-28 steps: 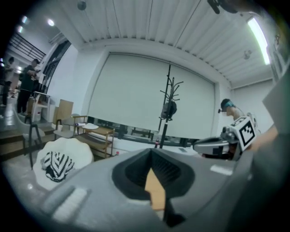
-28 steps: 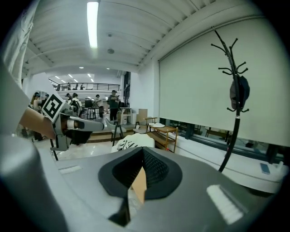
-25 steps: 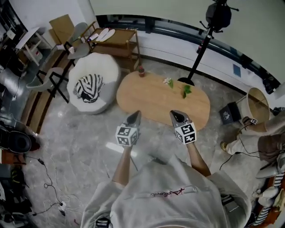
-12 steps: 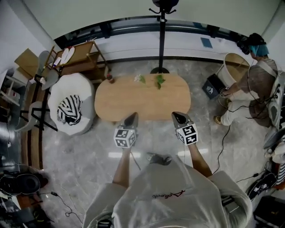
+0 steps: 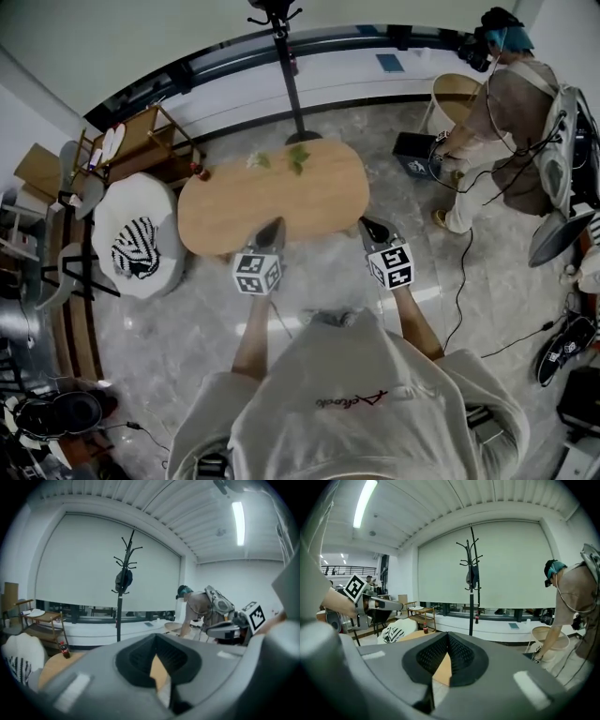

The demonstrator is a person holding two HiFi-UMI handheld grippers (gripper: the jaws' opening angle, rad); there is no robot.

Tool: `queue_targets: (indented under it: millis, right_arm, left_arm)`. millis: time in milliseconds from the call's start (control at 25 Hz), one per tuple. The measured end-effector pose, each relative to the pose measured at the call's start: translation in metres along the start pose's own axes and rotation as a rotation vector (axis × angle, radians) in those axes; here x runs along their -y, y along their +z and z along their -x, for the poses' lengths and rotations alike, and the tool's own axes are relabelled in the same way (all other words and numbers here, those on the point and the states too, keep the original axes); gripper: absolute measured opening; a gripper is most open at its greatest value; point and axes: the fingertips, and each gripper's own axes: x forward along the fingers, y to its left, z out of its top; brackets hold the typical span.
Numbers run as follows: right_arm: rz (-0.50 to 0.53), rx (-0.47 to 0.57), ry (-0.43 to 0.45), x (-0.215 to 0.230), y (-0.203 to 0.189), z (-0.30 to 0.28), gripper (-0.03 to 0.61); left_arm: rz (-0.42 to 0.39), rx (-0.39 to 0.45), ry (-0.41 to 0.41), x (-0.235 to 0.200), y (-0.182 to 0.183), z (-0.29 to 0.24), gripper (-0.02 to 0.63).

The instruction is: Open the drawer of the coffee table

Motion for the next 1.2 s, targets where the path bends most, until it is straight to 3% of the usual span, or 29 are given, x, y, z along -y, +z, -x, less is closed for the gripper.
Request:
queue_targets:
  millis: [320,680,840,1200]
  right_arm:
    - [-0.026,0.02,-0.031,0.023,-0.02,0.062,0.005]
    - [-0.059,-0.002,-0.011,0.002,-0.04,0.07,0.005]
    - [-0.064,-0.043,0.011,-0.021,-0.047,0.045,0.005]
    - [-0.057,-0.11,0.018,-0.059,-0.042,-0.051,0.005]
  left_arm:
    - [-0.006,-0.008,-0.02,0.066,-0.008,0.004,-0.002]
    - [-0.033,-0.073,-0.071,0.087,-0.033,0.007,-0.002]
    - [0.002,-0.09,-0.07,0.063,-0.047,0.012,-0.002]
    - [0.075,-0.098,-0.048,-0.044,-0.068,0.012,-0.002]
